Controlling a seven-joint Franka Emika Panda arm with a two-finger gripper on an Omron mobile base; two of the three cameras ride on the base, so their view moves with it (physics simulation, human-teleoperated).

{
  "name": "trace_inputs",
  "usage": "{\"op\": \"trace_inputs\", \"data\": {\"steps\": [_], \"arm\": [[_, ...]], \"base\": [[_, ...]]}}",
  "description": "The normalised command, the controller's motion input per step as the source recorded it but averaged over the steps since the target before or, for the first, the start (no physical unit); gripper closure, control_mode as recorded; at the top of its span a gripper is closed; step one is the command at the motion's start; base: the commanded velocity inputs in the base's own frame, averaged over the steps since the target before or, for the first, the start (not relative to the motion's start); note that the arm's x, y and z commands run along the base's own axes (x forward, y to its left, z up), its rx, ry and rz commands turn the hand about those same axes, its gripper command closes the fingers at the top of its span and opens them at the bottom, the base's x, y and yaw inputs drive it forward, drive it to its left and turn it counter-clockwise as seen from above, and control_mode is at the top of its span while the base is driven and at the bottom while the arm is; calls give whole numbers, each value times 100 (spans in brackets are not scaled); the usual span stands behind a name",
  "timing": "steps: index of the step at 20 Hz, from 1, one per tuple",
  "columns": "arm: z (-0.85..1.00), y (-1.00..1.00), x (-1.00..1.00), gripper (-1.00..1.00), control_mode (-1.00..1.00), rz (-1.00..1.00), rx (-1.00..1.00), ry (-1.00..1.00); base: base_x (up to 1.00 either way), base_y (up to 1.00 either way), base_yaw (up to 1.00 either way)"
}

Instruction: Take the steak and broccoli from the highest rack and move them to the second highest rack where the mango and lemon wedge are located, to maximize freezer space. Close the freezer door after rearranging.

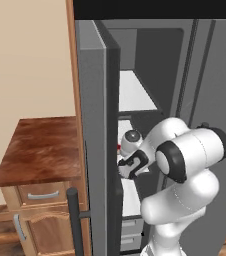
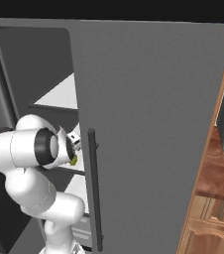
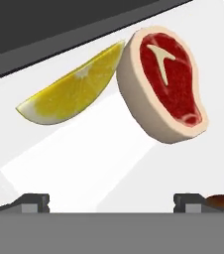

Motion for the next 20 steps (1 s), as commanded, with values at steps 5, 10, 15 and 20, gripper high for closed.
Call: {"op": "trace_inputs", "data": {"steps": [5, 10, 15, 20], "arm": [[-3, 15, -1, -100, -100, 14, 0, -10], [12, 48, 0, -100, -100, 2, 0, 0], [55, 52, -1, -100, -100, 0, 0, 0], [52, 25, -22, -100, -100, -1, 0, 0]], "base": [[0, 0, 0], [0, 0, 0], [0, 0, 0], [0, 0, 0]]}}
